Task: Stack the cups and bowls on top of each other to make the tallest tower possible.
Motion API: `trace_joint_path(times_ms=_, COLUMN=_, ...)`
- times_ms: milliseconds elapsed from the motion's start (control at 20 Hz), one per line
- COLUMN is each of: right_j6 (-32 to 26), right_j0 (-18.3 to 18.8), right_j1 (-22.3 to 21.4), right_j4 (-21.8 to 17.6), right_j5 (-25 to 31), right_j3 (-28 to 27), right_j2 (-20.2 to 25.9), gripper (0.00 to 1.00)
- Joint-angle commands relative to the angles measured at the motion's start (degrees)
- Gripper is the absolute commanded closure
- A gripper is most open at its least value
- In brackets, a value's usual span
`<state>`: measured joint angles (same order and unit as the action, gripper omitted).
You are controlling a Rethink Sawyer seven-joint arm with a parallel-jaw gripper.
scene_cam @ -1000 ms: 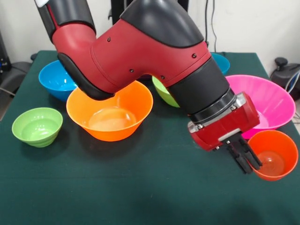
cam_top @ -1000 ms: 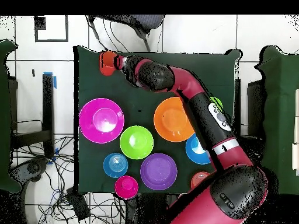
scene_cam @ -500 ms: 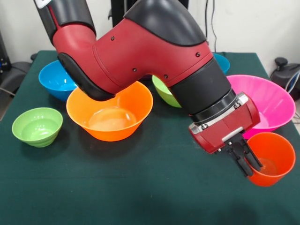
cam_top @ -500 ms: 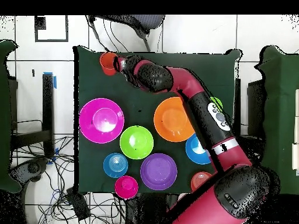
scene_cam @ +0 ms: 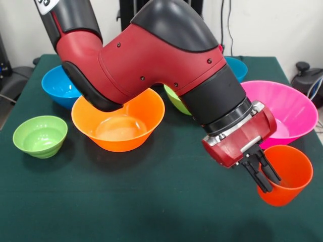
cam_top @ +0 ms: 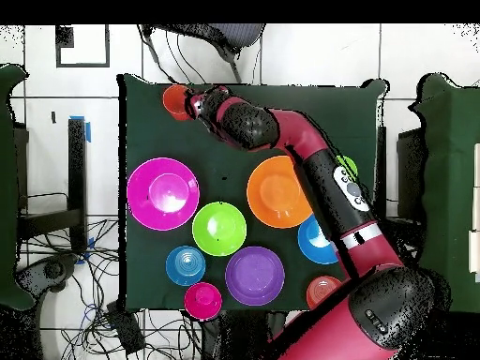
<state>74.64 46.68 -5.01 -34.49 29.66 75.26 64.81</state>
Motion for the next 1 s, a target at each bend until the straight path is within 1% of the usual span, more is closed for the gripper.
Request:
trace_joint_path(times_ms=50, right_j6=-20.4, right_j0=0.2, right_j1=1.6, right_j4=-3.2, right_j5=5.3, right_j3=-2.5, right_j2=-0.3, gripper=1.0)
trace_joint_path(times_ms=350, right_j6=-21.3, right_j0=0.1, right_j1=1.7, right_j4=-3.4, right_j5=4.2, right_j3=-2.4, right_j2=-0.5, gripper=1.0)
trace_joint_path(times_ms=450, right_j6=-20.9, right_j0=0.2, right_j1=1.8, right_j4=-4.2, right_j5=3.3, right_j3=-1.9, right_j2=-1.1, gripper=1.0)
trace_joint_path(times_ms=650, right_j6=-21.6, right_j0=-0.6, right_j1=0.8, right_j4=-5.8, right_j5=4.2, right_j3=-2.2, right_j2=-2.8, gripper=1.0)
trace_joint_path(times_ms=1000, right_j6=-24.0, right_j0=0.1, right_j1=1.8, right_j4=-6.5, right_j5=3.7, right_j3=-2.4, right_j2=-1.0, gripper=1.0)
